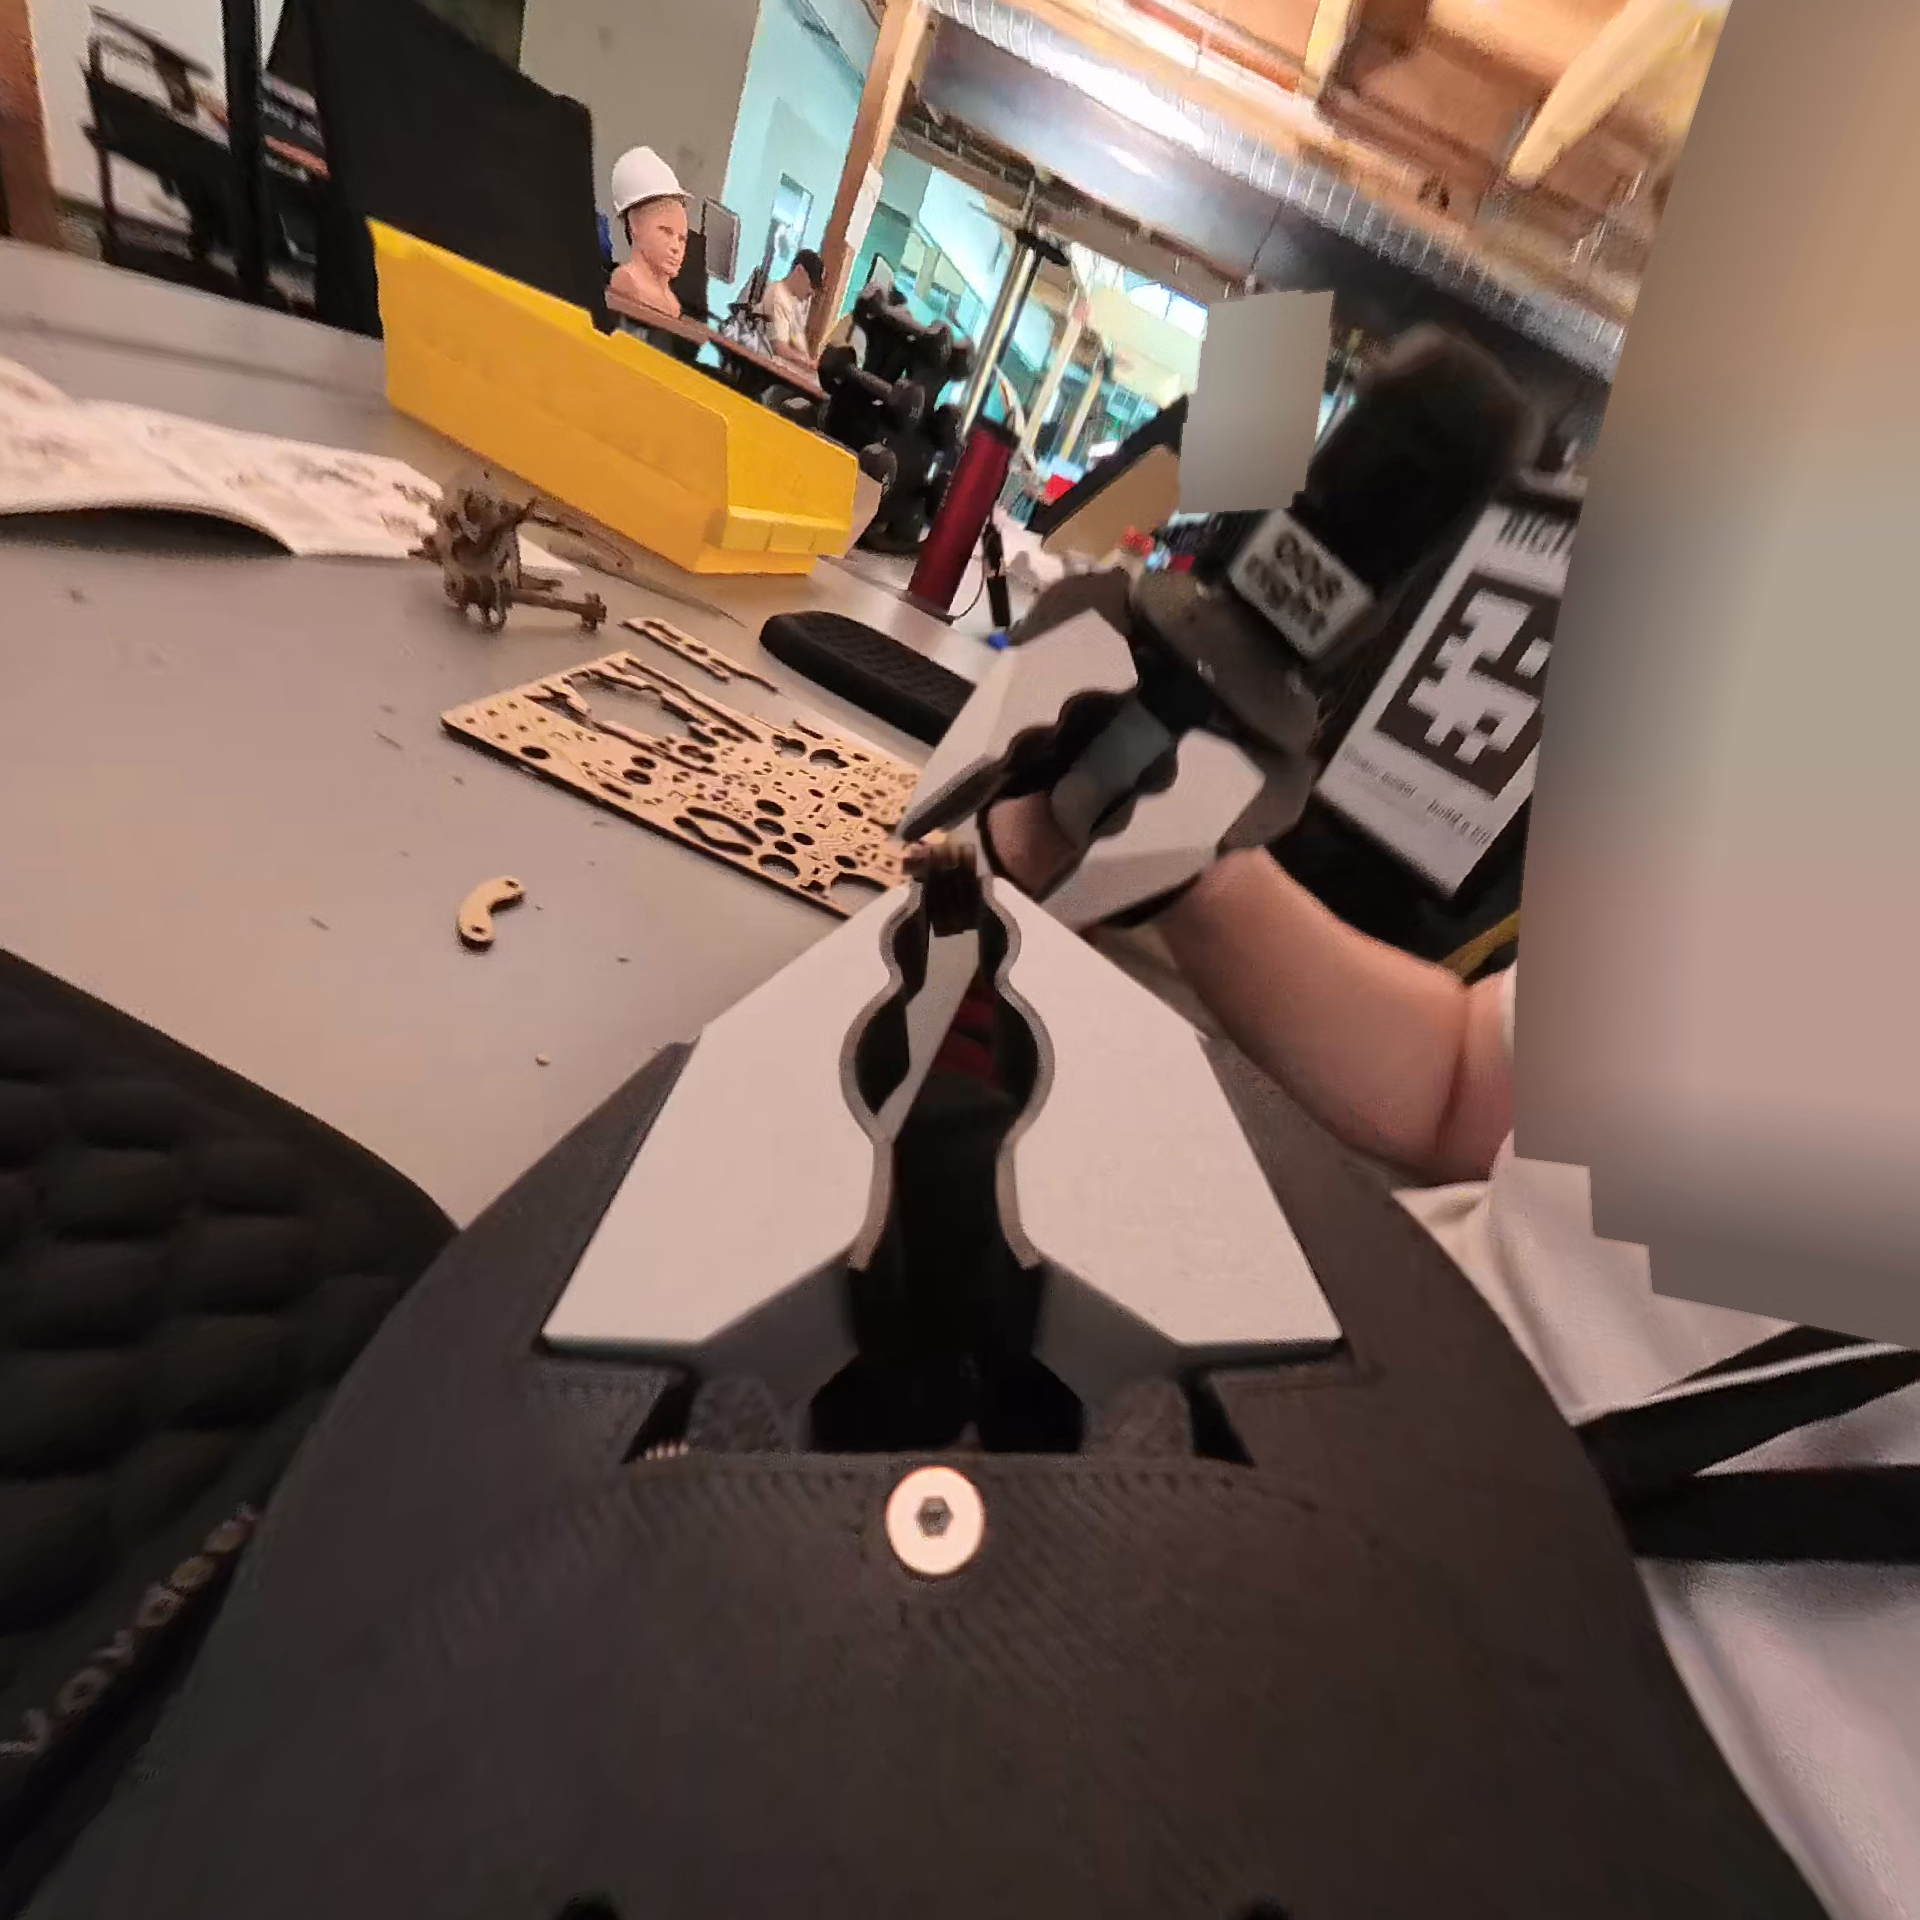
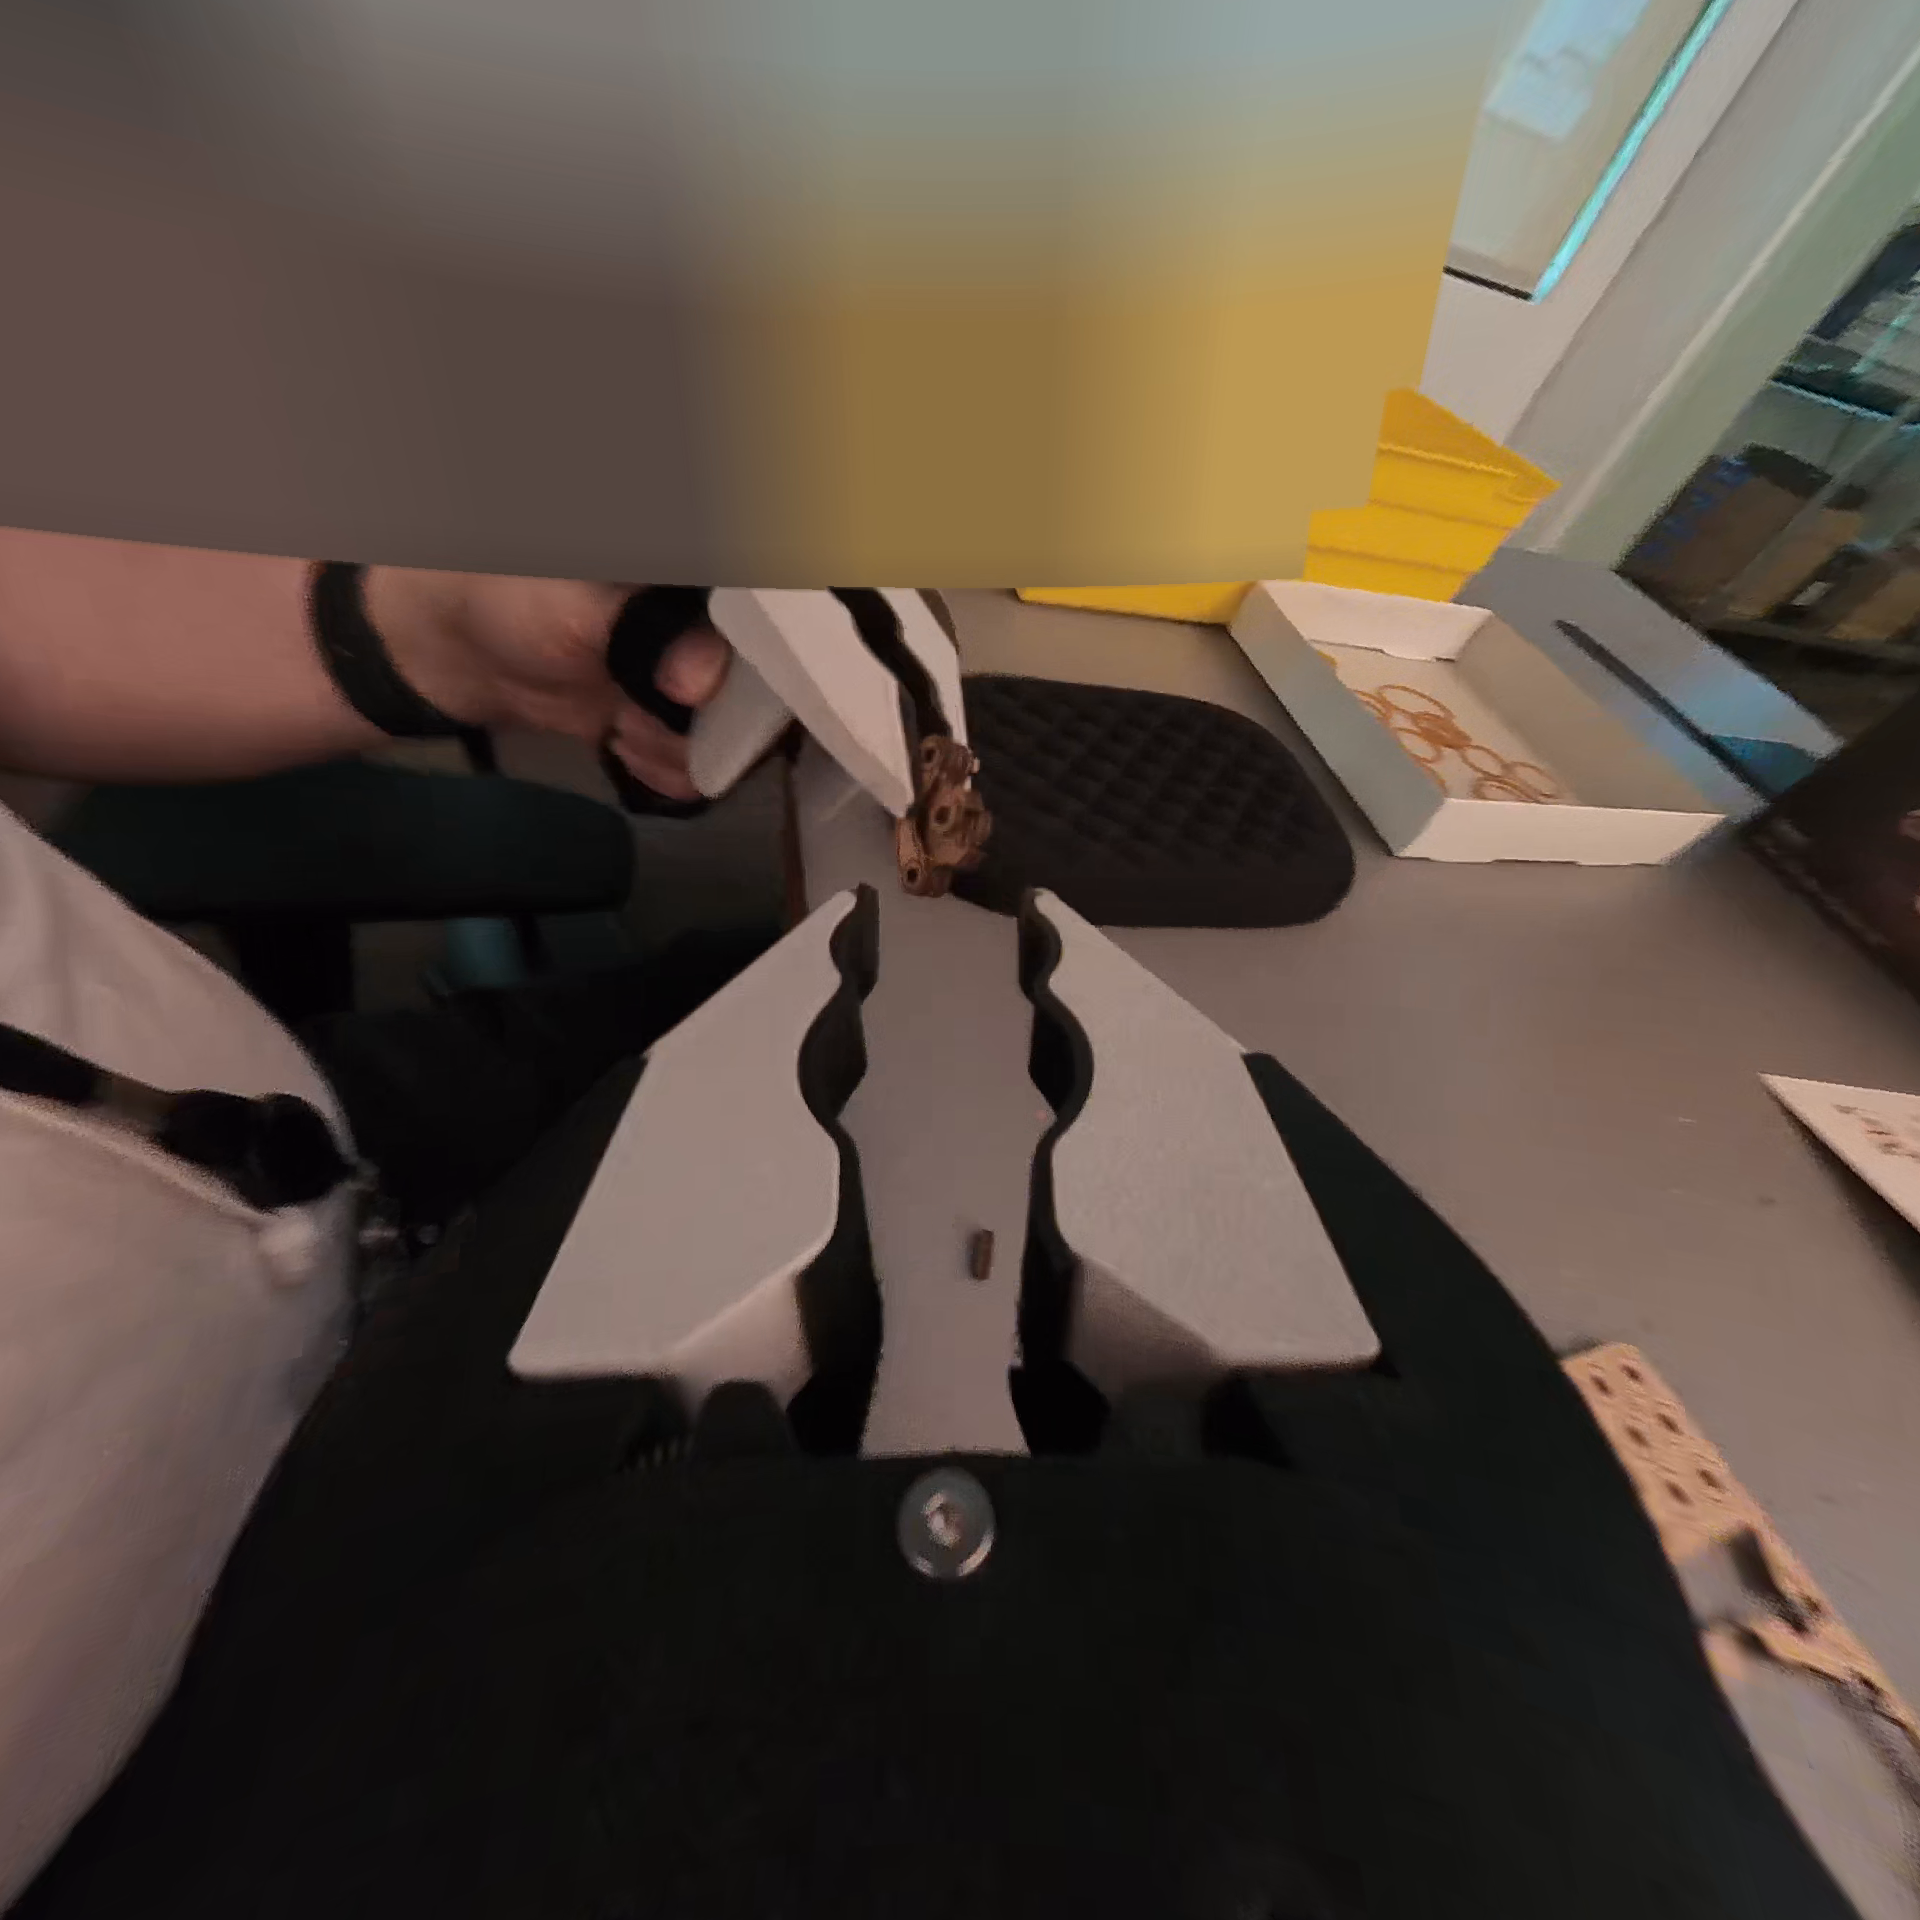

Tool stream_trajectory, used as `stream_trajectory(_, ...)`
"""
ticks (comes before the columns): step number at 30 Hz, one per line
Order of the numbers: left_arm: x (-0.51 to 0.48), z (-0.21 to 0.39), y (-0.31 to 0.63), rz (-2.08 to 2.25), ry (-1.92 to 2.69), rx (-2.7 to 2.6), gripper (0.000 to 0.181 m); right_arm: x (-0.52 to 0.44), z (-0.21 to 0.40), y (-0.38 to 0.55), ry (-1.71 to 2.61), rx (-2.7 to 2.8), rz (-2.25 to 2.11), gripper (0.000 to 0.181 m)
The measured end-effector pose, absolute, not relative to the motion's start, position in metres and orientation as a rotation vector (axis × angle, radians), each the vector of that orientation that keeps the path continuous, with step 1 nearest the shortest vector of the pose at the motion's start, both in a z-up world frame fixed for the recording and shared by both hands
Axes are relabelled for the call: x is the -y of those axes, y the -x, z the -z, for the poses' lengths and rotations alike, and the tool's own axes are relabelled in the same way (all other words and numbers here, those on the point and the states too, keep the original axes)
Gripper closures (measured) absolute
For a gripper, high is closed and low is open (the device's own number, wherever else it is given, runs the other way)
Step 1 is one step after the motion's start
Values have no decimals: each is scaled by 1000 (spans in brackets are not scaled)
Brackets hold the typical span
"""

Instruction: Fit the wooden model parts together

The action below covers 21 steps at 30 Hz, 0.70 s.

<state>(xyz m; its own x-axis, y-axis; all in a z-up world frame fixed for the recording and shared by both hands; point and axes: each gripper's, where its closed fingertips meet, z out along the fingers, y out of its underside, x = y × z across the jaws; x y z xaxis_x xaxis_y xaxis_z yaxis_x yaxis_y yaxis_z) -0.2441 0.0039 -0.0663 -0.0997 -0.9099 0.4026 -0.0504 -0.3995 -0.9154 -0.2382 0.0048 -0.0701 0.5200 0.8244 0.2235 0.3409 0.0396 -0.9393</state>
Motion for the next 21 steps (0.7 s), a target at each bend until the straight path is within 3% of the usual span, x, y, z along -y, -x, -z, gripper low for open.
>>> stream_trajectory(7, 21, 71, 244, 1225, 1210, -1426, 175, 17, 49, 249, 1458, 1117, -690, 159)
stream_trajectory(13, 38, 69, 242, 1164, 1095, -1536, 175, 28, 58, 259, 1455, 1275, -659, 170)
stream_trajectory(18, 47, 70, 244, 1131, 1045, -1604, 174, 35, 59, 259, 1447, 1330, -654, 163)
stream_trajectory(21, 54, 72, 244, 1105, 1013, -1654, 174, 44, 61, 262, 1441, 1383, -687, 168)
